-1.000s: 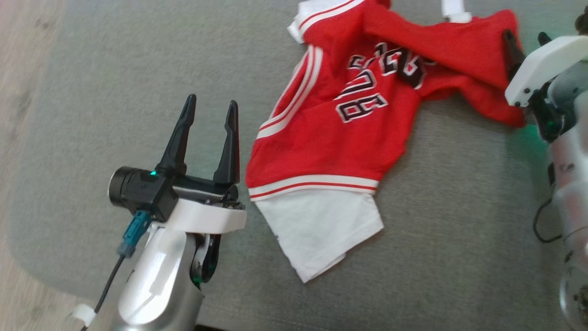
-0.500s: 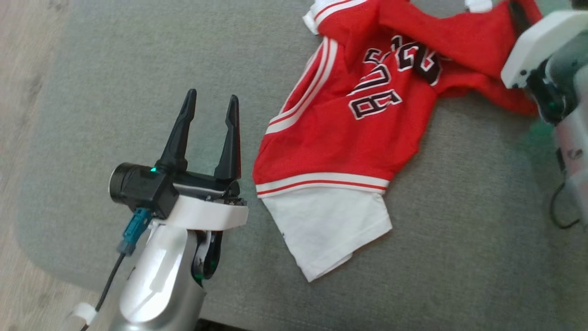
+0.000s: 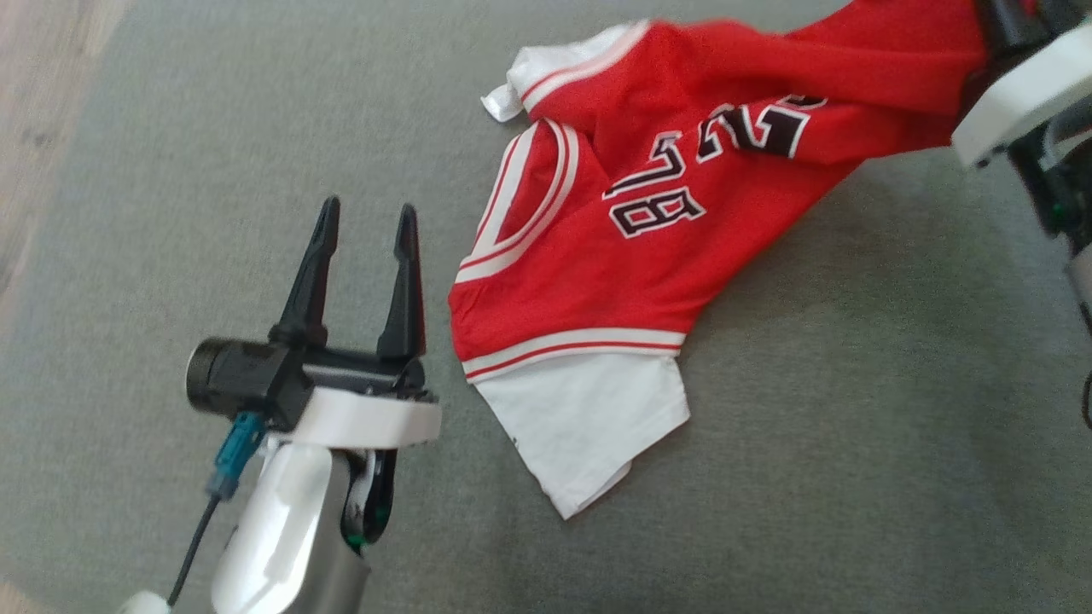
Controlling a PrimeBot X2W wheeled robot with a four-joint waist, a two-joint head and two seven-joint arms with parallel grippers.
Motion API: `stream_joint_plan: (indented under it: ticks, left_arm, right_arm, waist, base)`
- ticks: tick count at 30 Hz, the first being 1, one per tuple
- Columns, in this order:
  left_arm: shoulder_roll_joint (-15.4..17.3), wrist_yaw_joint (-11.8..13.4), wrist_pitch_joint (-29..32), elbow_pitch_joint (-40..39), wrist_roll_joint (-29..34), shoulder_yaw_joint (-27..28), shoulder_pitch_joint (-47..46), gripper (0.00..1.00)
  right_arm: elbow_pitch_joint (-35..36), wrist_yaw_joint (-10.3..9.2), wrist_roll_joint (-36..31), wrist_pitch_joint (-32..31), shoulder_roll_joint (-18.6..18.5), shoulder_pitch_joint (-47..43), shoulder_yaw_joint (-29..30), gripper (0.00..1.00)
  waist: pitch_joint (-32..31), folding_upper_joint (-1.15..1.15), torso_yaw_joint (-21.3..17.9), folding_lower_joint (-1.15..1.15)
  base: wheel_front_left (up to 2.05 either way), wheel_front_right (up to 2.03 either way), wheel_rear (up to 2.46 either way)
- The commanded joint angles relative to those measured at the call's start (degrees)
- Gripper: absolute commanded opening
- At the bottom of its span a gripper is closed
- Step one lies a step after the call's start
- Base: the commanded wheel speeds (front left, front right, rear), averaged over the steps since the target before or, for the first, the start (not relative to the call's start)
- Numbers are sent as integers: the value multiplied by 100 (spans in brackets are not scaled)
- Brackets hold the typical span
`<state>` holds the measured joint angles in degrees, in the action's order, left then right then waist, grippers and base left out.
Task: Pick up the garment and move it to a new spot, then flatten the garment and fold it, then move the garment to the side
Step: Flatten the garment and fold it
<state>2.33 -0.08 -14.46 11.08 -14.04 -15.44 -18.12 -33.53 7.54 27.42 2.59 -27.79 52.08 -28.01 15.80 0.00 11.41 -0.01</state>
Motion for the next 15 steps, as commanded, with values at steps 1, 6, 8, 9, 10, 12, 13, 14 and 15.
stream_joint_plan:
  ticks: [1,6,8,9,10,12,13,14,15]
  left_arm:
    - [55,-29,-53,-161,53,252,30,100]
    - [55,-46,-53,-169,84,369,251,100]
    - [55,-54,-53,-190,88,431,378,100]
    - [55,-62,-53,-198,94,458,443,100]
    - [55,-71,-53,-208,103,484,505,100]
    - [55,-93,-53,-233,116,532,604,100]
    - [55,-102,-53,-246,120,550,640,100]
    - [55,-109,-53,-259,123,564,669,100]
    - [55,-114,-53,-270,126,572,690,100]
  right_arm:
    - [341,-5,-160,122,-46,-99,26,0]
    - [783,-5,-564,178,49,-497,262,0]
    - [1045,-5,-721,62,149,-761,400,0]
    - [1162,-5,-764,-54,209,-908,495,0]
    - [1292,-5,-825,-176,255,-1043,589,0]
    - [1534,-5,-930,-508,357,-1310,815,0]
    - [1672,-5,-997,-675,398,-1433,908,0]
    - [1793,-5,-1059,-842,440,-1553,1017,0]
    - [1901,-5,-1130,-999,476,-1664,1123,0]
  waist:
    - [-338,0,-251,1]
    - [-679,0,-379,1]
    - [-822,0,-432,1]
    - [-890,0,-454,1]
    - [-939,0,-473,1]
    - [-1000,0,-496,1]
    - [-1017,0,-500,1]
    - [-1025,0,-502,1]
    - [-1023,0,-499,1]
  base:
    - [0,0,0]
    - [0,0,0]
    - [0,0,0]
    - [0,0,0]
    - [0,0,0]
    - [0,0,0]
    - [0,0,0]
    - [0,0,0]
    - [0,0,0]
